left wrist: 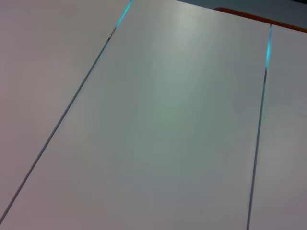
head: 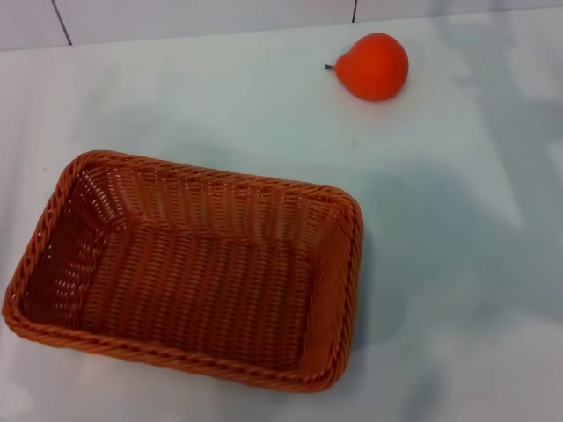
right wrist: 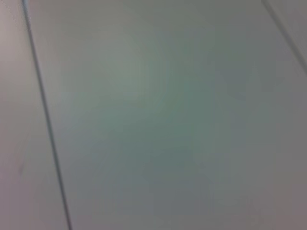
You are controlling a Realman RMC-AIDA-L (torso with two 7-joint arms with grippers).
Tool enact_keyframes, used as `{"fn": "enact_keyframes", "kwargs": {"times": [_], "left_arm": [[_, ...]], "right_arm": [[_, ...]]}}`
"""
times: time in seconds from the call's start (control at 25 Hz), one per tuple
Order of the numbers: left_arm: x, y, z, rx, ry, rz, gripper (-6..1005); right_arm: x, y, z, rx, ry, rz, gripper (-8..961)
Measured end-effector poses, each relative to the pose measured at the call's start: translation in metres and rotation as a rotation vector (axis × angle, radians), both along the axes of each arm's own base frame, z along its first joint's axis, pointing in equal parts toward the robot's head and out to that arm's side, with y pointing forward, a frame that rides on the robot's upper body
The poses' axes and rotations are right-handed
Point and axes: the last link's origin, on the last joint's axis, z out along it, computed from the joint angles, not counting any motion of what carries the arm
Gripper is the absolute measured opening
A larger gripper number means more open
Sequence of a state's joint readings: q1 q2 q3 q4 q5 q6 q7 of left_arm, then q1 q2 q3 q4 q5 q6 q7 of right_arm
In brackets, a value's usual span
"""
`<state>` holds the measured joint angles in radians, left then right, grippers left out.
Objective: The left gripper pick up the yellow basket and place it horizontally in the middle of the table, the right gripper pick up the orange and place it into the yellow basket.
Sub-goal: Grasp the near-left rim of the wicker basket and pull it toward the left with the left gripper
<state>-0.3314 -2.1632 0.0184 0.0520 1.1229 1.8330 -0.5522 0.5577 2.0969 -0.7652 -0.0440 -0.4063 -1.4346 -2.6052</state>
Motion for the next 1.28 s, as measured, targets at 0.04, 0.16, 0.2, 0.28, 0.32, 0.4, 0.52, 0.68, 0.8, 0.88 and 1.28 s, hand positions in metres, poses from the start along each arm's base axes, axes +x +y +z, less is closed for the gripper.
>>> {"fn": "enact_keyframes", "kwargs": {"times": [0.04,0.16,0.2,0.28,0.32,0.4,0.52,0.68,0.8,0.88,1.28], "left_arm": [[0.000,0.000,0.000,0.000,0.000,0.000,604],[0.000,0.000,0.000,0.000,-0.001,0.000,603],[0.000,0.000,0.000,0.000,-0.001,0.000,602],[0.000,0.000,0.000,0.001,0.003,0.002,601],[0.000,0.000,0.000,0.003,0.008,0.006,601],[0.000,0.000,0.000,0.009,0.024,0.014,600],[0.000,0.000,0.000,0.016,0.040,0.022,599],[0.000,-0.001,0.000,0.016,0.035,0.017,597],[0.001,-0.001,0.000,0.016,0.035,0.016,596],[0.001,-0.001,0.000,0.016,0.035,0.016,596],[-0.005,0.005,0.009,-0.141,-0.056,-0.095,598]], "right_arm": [[0.002,-0.002,0.001,0.009,0.007,-0.004,925],[0.006,-0.005,0.004,0.026,0.027,-0.015,925],[0.007,-0.007,0.005,0.030,0.034,-0.018,925],[0.009,-0.008,0.006,0.037,0.043,-0.023,925],[0.010,-0.009,0.006,0.039,0.047,-0.026,925],[0.010,-0.009,0.006,0.039,0.048,-0.027,925],[0.011,-0.009,0.006,0.036,0.051,-0.032,925],[0.011,-0.008,0.006,0.036,0.051,-0.032,924],[0.011,-0.008,0.005,0.035,0.052,-0.033,924],[0.011,-0.008,0.005,0.035,0.052,-0.034,924],[0.014,-0.007,0.003,0.018,0.066,-0.049,925]]}}
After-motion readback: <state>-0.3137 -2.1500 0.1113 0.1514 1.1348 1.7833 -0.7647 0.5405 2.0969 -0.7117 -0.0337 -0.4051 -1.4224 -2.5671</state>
